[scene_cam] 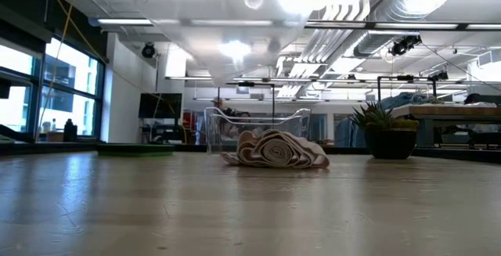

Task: Roll bandage
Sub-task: Open the transparent zip bag

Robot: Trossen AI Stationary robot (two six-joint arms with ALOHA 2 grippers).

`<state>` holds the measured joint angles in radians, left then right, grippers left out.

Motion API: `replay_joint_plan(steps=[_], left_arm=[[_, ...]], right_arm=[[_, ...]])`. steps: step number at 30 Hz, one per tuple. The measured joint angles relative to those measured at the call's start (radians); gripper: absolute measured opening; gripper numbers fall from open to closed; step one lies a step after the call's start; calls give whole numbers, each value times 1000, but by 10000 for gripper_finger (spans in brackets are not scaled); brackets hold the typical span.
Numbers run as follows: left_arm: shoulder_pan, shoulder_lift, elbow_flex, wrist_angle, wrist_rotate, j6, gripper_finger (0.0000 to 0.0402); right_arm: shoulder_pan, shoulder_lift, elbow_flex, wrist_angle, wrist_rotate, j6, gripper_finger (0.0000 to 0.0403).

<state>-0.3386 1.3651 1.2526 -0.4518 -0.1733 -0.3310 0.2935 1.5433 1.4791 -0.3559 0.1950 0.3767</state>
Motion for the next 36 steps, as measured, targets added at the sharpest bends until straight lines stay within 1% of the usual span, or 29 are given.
replay_joint_plan(steps=[2, 4, 7, 9, 11, 14, 16, 18, 23, 26, 36], left_arm=[[6, 0, 0, -8, 16, 32, 1], [15, 0, 0, -10, 14, 57, 1], [27, 7, 15, -17, -1, 113, 1], [34, 26, 43, -27, -11, 172, 1], [40, 55, 81, -52, -24, 223, 1], [44, 109, 147, -101, -32, 292, 0], [44, 138, 186, -153, -40, 306, 0], [43, 155, 207, -199, -48, 309, 0], [41, 157, 214, -191, -50, 309, 0], [39, 157, 214, -194, -51, 309, 0], [36, 158, 214, -191, -75, 336, 0]], right_arm=[[0, 0, 37, -80, -19, 0, 50], [1, 0, 63, -135, -38, 0, 89], [1, 11, 82, -139, -61, -22, 147], [1, 28, 88, -144, -63, -55, 174], [1, 47, 94, -149, -60, -81, 187], [1, 60, 98, -154, -41, -111, 191], [1, 60, 98, -158, -13, -108, 188], [1, 57, 98, -158, -9, -107, 178], [4, 55, 98, -190, -31, -93, 142], [4, 58, 98, -205, -37, -90, 127], [4, 59, 98, -205, -27, -63, 122]])
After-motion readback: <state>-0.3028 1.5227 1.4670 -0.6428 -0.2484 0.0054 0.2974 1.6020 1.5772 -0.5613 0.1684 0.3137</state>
